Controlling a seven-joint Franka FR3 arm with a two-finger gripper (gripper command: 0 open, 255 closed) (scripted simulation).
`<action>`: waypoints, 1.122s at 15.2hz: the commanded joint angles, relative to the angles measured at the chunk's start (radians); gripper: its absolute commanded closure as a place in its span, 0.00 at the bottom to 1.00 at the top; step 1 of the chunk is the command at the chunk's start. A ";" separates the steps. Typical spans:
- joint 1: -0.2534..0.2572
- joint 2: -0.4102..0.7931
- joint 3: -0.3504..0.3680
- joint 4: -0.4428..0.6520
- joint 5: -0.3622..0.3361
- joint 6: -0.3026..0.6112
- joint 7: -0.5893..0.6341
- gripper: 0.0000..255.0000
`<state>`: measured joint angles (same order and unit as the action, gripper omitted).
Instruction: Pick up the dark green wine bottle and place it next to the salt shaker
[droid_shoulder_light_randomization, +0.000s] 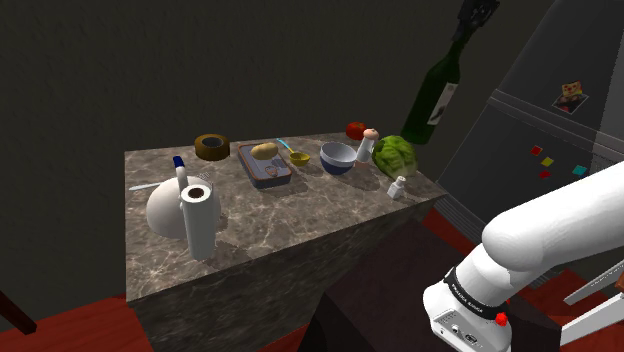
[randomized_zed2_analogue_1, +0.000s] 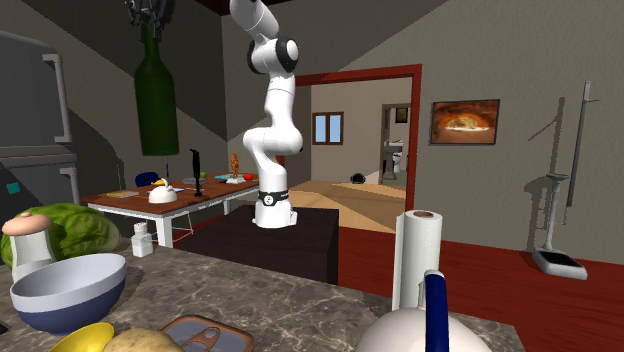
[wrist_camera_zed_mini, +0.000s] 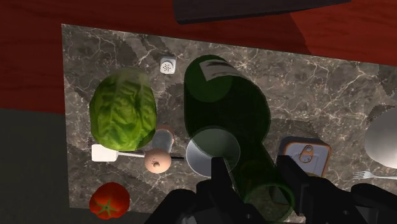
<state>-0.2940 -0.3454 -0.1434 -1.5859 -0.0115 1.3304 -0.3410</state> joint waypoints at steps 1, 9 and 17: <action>-0.001 -0.020 0.000 -0.052 -0.003 0.033 -0.001 1.00; -0.004 -0.079 0.003 -0.223 -0.009 0.145 0.002 1.00; -0.008 -0.123 0.003 -0.373 -0.015 0.252 0.003 1.00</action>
<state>-0.3012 -0.4620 -0.1400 -1.9380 -0.0252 1.5665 -0.3375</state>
